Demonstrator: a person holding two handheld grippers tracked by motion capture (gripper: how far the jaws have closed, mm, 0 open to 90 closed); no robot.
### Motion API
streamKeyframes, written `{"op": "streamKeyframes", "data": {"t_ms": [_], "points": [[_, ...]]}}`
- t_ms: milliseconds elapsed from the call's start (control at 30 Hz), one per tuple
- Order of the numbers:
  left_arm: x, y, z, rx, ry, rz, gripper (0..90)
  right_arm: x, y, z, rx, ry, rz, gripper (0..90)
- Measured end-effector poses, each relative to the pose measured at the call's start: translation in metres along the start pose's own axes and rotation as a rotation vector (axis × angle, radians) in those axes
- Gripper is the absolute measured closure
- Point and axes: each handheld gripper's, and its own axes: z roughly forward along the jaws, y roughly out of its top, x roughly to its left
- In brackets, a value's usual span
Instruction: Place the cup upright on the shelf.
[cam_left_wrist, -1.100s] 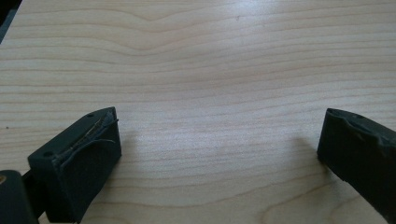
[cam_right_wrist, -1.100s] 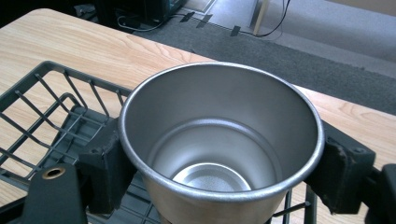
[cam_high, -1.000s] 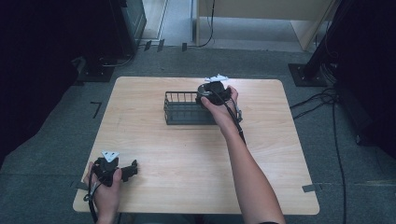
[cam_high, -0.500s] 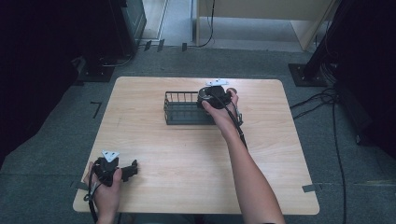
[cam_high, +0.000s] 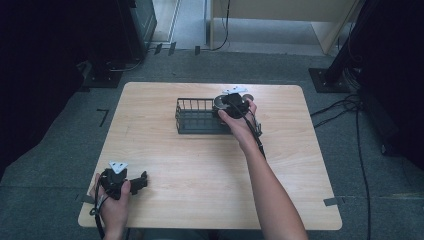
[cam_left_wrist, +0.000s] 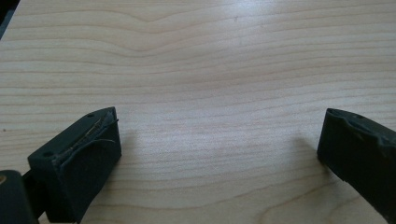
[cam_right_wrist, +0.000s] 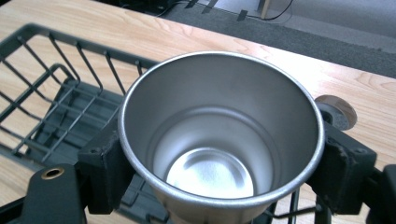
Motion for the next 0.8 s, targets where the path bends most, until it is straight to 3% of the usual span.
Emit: {"op": "streamKeyframes", "data": {"t_ms": [167,300,333,467,800], "points": [[0.0,0.0,0.0,0.0,0.0,0.0,0.0,-0.001,-0.003,-0.001,0.023,0.004,-0.007,14.9],[0.0,0.0,0.0,0.0,0.0,0.0,0.0,-0.002,-0.004,-0.004,0.011,0.017,-0.012,11.8],[0.0,0.0,0.0,0.0,0.0,0.0,0.0,-0.001,-0.004,-0.007,0.012,0.041,-0.015,4.8],[0.0,0.0,0.0,0.0,0.0,0.0,0.0,0.0,-0.004,-0.014,0.0,0.05,-0.034,0.0],[0.0,0.0,0.0,0.0,0.0,0.0,0.0,-0.006,-0.005,-0.034,-0.03,0.053,-0.031,0.0]]}}
